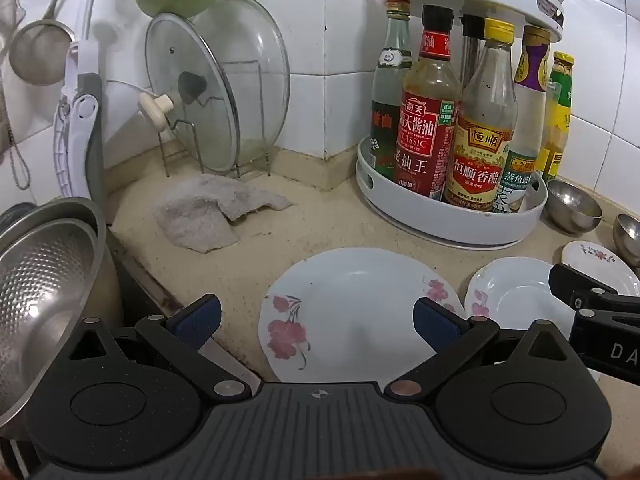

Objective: Organize plates and bowls
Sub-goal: 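Move both grippers toward the white plate with pink flowers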

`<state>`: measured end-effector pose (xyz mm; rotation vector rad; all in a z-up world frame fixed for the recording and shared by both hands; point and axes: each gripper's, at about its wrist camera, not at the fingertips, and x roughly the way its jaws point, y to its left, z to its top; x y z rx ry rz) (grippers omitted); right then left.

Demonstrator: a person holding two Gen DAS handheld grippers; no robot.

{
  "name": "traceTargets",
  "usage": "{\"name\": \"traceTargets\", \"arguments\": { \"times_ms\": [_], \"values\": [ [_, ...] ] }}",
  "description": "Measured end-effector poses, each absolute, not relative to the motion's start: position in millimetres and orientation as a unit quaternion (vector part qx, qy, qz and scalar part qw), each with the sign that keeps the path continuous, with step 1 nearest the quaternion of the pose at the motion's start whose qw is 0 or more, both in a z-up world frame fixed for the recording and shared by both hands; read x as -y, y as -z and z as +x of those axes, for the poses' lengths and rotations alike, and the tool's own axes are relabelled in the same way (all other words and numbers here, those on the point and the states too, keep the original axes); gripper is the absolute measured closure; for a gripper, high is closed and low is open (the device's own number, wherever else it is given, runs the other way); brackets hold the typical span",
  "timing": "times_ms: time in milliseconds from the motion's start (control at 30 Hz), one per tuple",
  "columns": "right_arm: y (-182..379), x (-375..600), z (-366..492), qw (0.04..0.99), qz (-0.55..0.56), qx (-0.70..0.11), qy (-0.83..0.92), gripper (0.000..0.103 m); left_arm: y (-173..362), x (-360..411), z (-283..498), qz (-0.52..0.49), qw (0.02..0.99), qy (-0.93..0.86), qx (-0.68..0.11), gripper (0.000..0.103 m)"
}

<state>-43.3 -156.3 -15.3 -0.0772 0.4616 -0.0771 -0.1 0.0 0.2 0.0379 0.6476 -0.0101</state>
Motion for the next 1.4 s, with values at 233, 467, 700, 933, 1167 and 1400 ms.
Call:
{"name": "traceTargets", "arguments": {
  "times_ms": [233,467,700,933,1167,1400],
  "values": [
    [16.4,155.5,-43.2,0.972,-0.038,-0.228,0.036,0.002,1.5,-2.3,-3.2,0.016,0.948,0.005,-0.317,0.000],
    [16.9,154.1,-41.6,0.971,-0.043,-0.232,0.036,0.002,2.8,-4.1,-4.8,0.016,0.949,0.005,-0.316,0.000],
    [17.9,153.4,-37.9,0.969,-0.044,-0.241,0.038,0.002,2.1,-0.8,-1.1,0.017,0.947,0.006,-0.320,0.000],
    [18.6,153.5,-38.0,0.968,-0.043,-0.245,0.036,0.002,2.2,-0.2,-0.9,0.017,0.948,0.006,-0.319,0.000],
    [21.1,153.4,-36.3,0.967,-0.038,-0.251,0.035,0.002,2.7,-1.9,-1.6,0.017,0.948,0.007,-0.317,0.000],
    [21.8,150.4,-27.1,0.966,-0.045,-0.254,0.028,0.002,5.9,-5.5,2.9,0.016,0.946,0.000,-0.323,0.000]
  ]
}}
